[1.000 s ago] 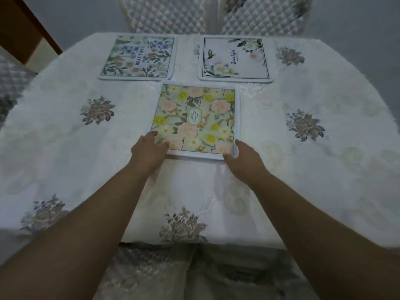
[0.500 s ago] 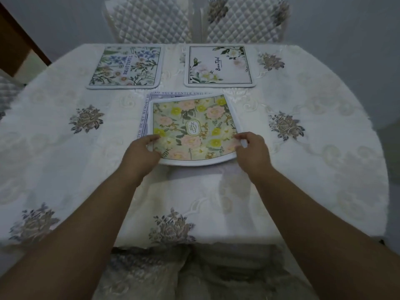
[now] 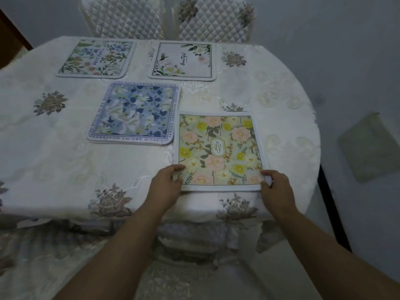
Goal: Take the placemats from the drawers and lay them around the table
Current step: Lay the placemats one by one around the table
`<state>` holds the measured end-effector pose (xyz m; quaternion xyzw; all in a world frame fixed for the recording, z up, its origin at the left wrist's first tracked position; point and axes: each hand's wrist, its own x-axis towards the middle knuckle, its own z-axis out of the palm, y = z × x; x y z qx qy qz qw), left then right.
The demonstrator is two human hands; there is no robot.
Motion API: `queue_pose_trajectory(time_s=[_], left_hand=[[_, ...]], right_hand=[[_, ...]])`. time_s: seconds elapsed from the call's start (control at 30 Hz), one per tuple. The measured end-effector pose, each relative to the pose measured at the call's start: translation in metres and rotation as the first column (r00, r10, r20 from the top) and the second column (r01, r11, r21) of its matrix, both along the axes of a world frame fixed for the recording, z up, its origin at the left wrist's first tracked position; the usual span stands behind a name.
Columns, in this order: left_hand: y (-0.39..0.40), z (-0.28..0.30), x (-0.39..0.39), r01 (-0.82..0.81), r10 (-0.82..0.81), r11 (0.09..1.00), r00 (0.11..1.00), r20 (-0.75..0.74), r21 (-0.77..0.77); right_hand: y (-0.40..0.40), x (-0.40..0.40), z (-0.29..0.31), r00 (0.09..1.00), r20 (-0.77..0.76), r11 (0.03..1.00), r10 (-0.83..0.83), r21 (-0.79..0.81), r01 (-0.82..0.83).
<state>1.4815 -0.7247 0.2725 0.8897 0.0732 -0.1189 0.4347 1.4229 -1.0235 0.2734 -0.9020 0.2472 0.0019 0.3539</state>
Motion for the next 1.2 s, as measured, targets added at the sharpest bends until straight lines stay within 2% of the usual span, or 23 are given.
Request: queue_pose_trajectory(time_s=[0.23,0.43,0.7,0.77,0.8,0.87,0.93,1.0,1.07,1.2], left_hand=[[0.011,-0.013,-0.018,-0.062,0.056,0.993,0.997,0.062,0.102],[0.012,-0.017,-0.025,0.060,-0.073,0.990,0.992,0.102,0.128],[0.013,-0.022,-0.026,0.084,-0.110,0.983,0.981,0.157,0.163],[0.012,-0.024,-0.028,0.043,-0.072,0.985,0.983,0.171,0.168],[0.009,-0.025,-0.030,0.019,-0.062,0.977,0.979,0.195,0.214],[-0.005,-0.023,-0.031,0.016,-0.153,0.900,0.947,0.283,0.435],[-0.029,-0.022,-0.028,0.134,-0.351,0.816,0.888,0.298,0.562],[-0.053,-0.027,-0.020,0.329,-0.515,0.756,0.833,0.203,0.566],[-0.065,-0.037,-0.011,0.403,-0.549,0.717,0.829,0.105,0.568],[-0.058,-0.044,0.002,0.345,-0.513,0.692,0.853,0.096,0.635]], right_hand=[[-0.003,-0.013,-0.002,0.993,-0.049,0.994,0.107,0.043,-0.105],[-0.009,-0.018,-0.006,0.997,-0.033,0.998,0.064,0.010,-0.064],[-0.009,-0.011,-0.006,0.995,-0.083,0.998,0.062,-0.007,-0.063],[-0.009,-0.013,-0.003,0.989,-0.129,0.993,0.065,-0.089,-0.077],[-0.008,-0.013,-0.002,0.987,-0.141,0.972,0.081,-0.210,-0.110],[0.000,-0.012,-0.002,0.977,-0.104,0.887,0.186,-0.410,-0.213],[0.017,-0.005,-0.006,0.923,-0.068,0.860,0.380,-0.342,-0.379],[0.032,0.002,-0.017,0.837,-0.141,0.810,0.529,-0.212,-0.547],[0.037,0.004,-0.029,0.789,-0.227,0.752,0.571,-0.241,-0.613],[0.022,0.003,-0.036,0.813,-0.246,0.760,0.527,-0.292,-0.581]])
